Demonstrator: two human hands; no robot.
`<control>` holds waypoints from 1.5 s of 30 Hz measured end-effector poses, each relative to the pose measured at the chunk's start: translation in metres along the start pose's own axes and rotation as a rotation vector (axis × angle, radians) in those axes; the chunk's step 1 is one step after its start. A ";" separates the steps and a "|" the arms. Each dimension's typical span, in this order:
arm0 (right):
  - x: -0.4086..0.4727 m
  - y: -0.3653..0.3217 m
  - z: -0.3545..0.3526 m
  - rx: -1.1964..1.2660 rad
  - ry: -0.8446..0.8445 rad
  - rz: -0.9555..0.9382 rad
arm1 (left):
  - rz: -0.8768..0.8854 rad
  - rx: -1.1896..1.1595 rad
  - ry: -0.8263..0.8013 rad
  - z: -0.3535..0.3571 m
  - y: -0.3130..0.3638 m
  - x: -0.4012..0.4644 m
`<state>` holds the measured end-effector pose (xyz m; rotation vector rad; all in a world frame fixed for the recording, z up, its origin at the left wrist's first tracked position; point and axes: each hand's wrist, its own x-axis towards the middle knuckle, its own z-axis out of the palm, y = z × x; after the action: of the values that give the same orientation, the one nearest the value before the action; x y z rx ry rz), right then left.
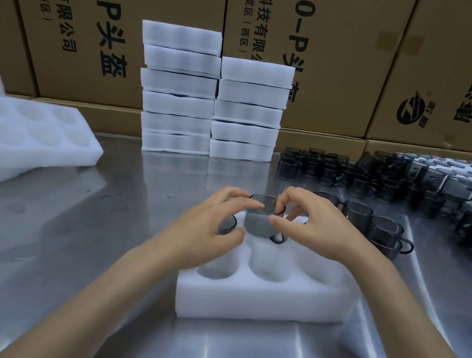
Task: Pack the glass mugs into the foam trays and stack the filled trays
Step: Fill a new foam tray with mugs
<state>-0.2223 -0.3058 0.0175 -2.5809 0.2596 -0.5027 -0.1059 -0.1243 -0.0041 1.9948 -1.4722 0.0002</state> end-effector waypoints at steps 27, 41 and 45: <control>-0.022 0.032 -0.011 -0.381 0.495 0.553 | -0.028 0.062 -0.082 0.006 0.002 -0.006; -0.025 0.042 -0.019 -0.142 0.639 0.281 | -0.109 -0.267 0.122 0.005 0.007 -0.011; -0.023 0.023 -0.012 -0.030 0.610 -0.001 | -0.110 -0.263 0.112 0.005 0.006 -0.010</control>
<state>-0.2501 -0.3244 0.0088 -2.3875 0.4694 -1.2876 -0.1168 -0.1188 -0.0087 1.8274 -1.2231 -0.1203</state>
